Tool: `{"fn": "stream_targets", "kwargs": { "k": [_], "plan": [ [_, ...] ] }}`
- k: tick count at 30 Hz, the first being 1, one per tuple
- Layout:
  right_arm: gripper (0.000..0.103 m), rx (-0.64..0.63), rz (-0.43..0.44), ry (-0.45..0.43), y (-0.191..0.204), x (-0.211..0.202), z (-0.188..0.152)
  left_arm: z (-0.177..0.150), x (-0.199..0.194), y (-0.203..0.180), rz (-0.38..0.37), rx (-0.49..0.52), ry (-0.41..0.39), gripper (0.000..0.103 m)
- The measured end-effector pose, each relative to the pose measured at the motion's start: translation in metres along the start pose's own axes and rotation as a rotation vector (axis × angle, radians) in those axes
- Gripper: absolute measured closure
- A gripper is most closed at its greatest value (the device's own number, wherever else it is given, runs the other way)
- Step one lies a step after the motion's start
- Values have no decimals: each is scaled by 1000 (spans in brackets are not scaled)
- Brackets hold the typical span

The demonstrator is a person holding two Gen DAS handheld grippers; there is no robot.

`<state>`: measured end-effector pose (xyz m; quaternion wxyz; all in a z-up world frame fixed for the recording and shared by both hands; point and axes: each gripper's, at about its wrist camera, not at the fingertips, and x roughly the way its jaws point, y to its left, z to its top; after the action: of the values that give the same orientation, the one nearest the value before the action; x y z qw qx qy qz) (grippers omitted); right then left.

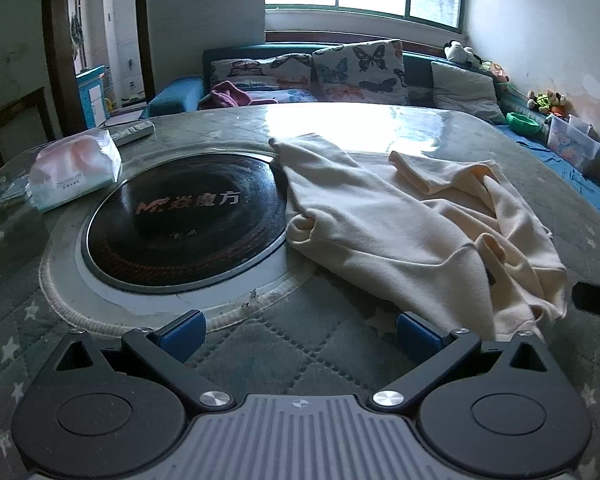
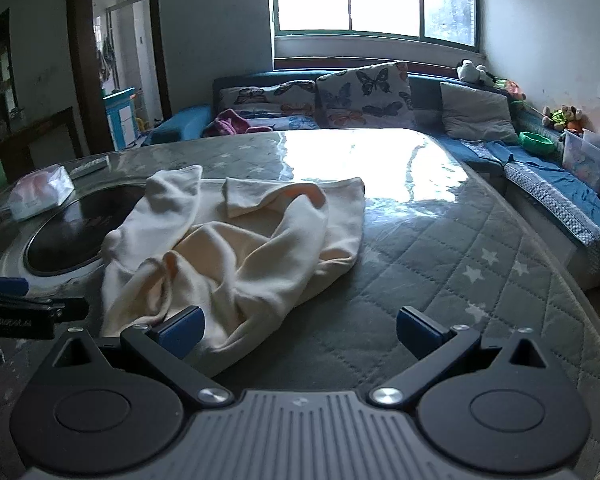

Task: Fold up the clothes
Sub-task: 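Move both grippers toward the crumpled cream sweatshirt on the table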

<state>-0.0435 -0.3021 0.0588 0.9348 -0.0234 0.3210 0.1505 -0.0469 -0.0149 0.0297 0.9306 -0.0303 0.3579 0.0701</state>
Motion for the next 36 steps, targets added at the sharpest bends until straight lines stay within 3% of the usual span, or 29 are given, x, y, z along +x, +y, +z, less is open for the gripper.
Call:
{"fn": "stream_targets", "kwargs": {
  "k": [36],
  "plan": [
    [0, -51, 60, 101, 23, -10, -15, -9, -30, -38, 46, 65, 26, 0]
  ]
}}
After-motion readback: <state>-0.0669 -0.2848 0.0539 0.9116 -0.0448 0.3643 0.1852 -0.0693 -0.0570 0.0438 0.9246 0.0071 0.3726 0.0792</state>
